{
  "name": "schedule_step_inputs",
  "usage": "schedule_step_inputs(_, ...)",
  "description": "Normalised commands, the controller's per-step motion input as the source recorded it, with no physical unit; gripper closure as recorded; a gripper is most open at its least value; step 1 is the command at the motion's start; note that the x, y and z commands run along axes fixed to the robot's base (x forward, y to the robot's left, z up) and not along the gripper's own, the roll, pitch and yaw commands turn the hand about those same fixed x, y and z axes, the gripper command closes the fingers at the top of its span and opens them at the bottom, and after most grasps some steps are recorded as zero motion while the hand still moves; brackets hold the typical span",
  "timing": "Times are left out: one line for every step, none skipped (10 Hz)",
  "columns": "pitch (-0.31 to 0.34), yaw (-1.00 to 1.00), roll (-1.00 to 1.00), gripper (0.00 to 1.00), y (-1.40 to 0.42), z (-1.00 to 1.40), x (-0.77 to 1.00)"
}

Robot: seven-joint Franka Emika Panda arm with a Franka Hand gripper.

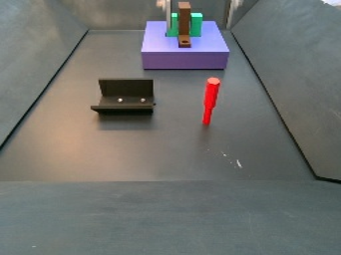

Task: Pick up the red object. Move up. Move to above the board. Insert the red object.
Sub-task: Pick up the red object.

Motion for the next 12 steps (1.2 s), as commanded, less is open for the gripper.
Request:
schedule_step_inputs(-0.016,0.0,0.0,0.0,0.0,0.0,-0.07)
schedule_step_inputs(-0.059,-0.03,-0.07,0.0,0.05,-0.24,-0.27)
schedule_step_inputs(-0.099,-0.05,-0.1,0.0,0.15,-0.35,-0.36)
schedule_step_inputs(-0.083,0.0,-0.09,0.0,0.14,-0.41,-0.31)
schedule_step_inputs(-0.076,0.0,-0.12,0.0,0.14,-0.44,-0.33)
schedule_step_inputs(-0.004,0.0,-0.1,0.0,0.06,-0.3,-0.04)
schedule_step_inputs(-0.007,-0.03,-0.13,0.0,0.0,-0.22,0.0)
schedule_step_inputs(-0.021,-0.11,-0.13,0.0,0.0,-0.24,0.09)
schedule_step_inputs(-0.033,-0.16,-0.14,0.0,0.0,-0.35,0.03)
schedule_step_inputs(-0.011,-0.23,-0.06,0.0,0.04,-0.39,-0.02)
schedule_step_inputs(0.0,-0.24,-0.02,0.0,0.09,-0.26,-0.12)
schedule_step_inputs(-0.01,-0.26,-0.02,0.0,0.08,-0.28,-0.08)
